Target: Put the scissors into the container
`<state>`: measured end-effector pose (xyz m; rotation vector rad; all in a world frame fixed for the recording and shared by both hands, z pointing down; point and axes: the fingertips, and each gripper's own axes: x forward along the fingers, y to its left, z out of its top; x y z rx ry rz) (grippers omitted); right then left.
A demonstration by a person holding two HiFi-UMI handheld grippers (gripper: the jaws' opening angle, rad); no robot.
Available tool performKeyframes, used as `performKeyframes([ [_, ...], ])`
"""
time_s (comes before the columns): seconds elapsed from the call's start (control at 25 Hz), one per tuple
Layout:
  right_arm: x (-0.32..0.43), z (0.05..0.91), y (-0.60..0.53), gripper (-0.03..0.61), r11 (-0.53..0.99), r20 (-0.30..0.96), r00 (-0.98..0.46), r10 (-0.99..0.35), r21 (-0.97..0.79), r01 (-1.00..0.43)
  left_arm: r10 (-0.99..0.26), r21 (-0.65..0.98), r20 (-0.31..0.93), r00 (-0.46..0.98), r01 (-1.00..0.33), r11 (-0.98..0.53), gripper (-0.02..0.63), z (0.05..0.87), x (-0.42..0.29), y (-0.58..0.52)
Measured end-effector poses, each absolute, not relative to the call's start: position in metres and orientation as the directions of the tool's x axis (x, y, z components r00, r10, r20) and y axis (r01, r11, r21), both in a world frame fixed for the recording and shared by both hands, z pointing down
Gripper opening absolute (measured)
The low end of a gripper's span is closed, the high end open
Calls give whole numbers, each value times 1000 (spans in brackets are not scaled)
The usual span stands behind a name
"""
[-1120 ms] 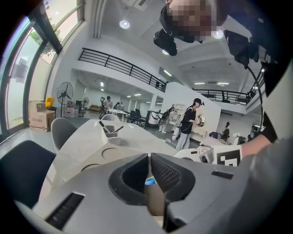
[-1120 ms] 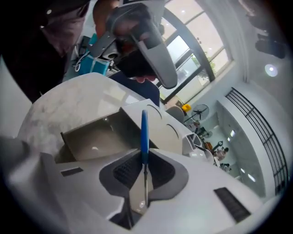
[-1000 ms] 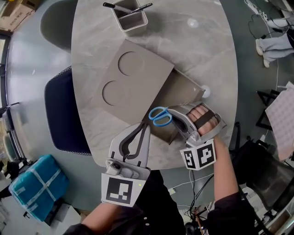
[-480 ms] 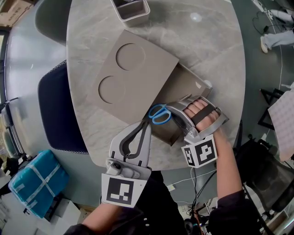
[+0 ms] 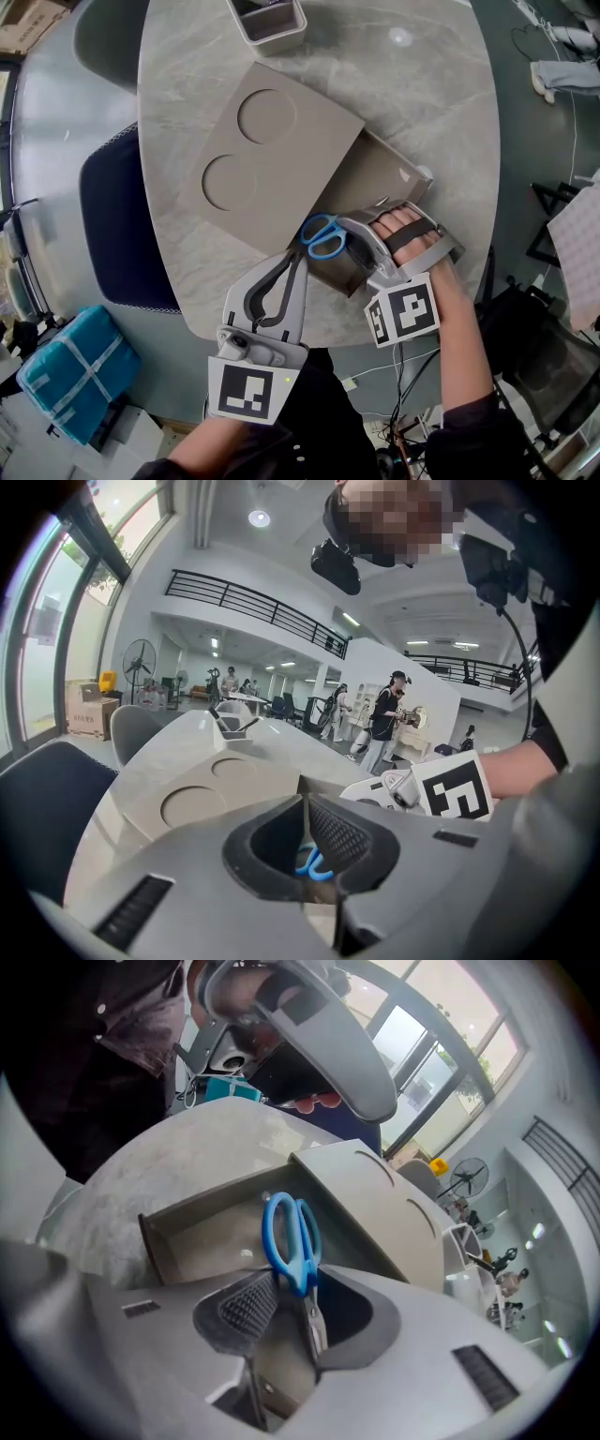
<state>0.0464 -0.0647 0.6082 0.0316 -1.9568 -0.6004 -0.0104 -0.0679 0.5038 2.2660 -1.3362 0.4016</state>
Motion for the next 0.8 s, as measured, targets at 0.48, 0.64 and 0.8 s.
performKeyframes([
  [0.48,51,606,-54,158,936,911,-383,-156,261,238,-745,259,462,482,-876,-406,29,495,-12,-67],
  [0.64,48,597,-64,8,929,888,-404,-219,316,192,-737,253,463,492,-870,-422,29,494,-11,-65],
  [0.8,47,587,-69,0,923,877,-396,-271,354,154,-731,236,466,499,-866,-440,29,489,-12,-64],
])
